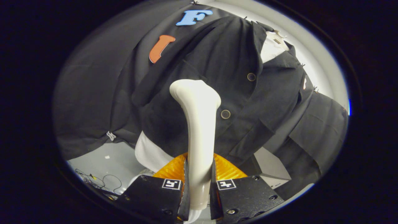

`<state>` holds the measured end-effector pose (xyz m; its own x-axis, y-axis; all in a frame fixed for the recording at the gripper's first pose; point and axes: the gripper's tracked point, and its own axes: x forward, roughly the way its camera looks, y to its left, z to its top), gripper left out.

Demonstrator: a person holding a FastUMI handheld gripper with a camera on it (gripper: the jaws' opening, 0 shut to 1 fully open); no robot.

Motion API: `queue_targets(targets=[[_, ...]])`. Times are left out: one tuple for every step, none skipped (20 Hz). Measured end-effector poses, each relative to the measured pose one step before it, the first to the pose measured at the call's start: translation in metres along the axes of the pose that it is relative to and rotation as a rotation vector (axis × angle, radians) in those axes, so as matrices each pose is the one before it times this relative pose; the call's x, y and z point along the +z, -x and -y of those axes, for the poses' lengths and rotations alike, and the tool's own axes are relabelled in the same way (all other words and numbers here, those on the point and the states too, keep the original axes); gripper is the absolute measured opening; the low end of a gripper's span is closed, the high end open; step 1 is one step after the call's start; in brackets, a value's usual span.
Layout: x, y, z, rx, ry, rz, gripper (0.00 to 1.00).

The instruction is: Iron the clothes twice with a garment steamer, once on the left side and once on the right side.

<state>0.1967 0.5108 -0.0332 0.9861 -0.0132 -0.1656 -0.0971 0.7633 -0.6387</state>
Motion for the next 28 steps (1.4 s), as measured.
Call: queue_targets(targets=[[-0.00420,-0.00092,-0.00312,0.00214,0.00873,-0.00625,0.29],[-0.00289,-0.00088,-0.00134,0.00299,-0.00021,-0.00293,0.28],[-0.00435,-0.00092,-0.00155,0.00337,0.00645,-0.00683,0.28],[-0.00602,-0.00215,-0.00376,0.00836,0.00296,-0.00784,0.28],[-0.00613,-0.00035,-0.00415,0.00576,-0.00410,-0.00399,0.28],[-0.00748,-0.00039,-0.00404,0.00263,0.01155,-0.00681,0.29],[-0.00669,-0.00077,-0.00450,0.00809,0.00563,-0.00762,0.29],[-0.00709,-0.00288,-0.00425,0.00644,0.00704,-0.00733,0.29],[-0.00791,-0.00162,-0.00344,0.00718,0.00955,-0.01063,0.29],[-0.00825,-0.00324,-0.00325,0.00807,0.00485,-0.00973,0.29],[-0.00693,-0.00154,-0.00302,0.00758,0.00750,-0.01026,0.29],[-0.00748,-0.00266,-0.00386,0.00788,0.00912,-0.00921,0.29],[-0.00609,-0.00121,-0.00287,0.00380,0.01182,-0.00858,0.29],[-0.00647,-0.00123,-0.00391,0.00661,0.00617,-0.00969,0.29],[-0.00797,-0.00139,-0.00471,0.00655,0.00837,-0.01072,0.29],[-0.00414,-0.00341,-0.00102,0.00440,0.01097,-0.00601,0.29],[-0.00369,-0.00206,-0.00124,0.00463,0.00375,-0.00337,0.29],[-0.00267,-0.00060,-0.00098,0.00363,0.00486,-0.00480,0.29],[0.00010,0.00000,-0.00003,0.00522,-0.00122,-0.00162,0.29],[0.00090,0.00109,-0.00108,0.00559,-0.00198,-0.00084,0.29],[0.00043,0.00153,-0.00088,0.00793,-0.00410,-0.00136,0.29],[-0.00081,-0.00085,-0.00169,0.01021,-0.00596,0.00138,0.29],[0.00078,0.00127,0.00011,0.01134,-0.01006,-0.00261,0.29],[0.00077,0.00339,-0.00151,0.01600,-0.01843,-0.00379,0.29],[0.00257,0.00486,0.00051,0.01566,-0.02055,0.00109,0.29],[0.00107,0.01018,0.00416,0.01362,-0.01790,0.00467,0.28],[0.00137,0.01221,0.00868,0.01489,-0.02247,0.00987,0.29],[0.00141,0.00902,0.01063,0.01708,-0.02156,0.01147,0.29]])
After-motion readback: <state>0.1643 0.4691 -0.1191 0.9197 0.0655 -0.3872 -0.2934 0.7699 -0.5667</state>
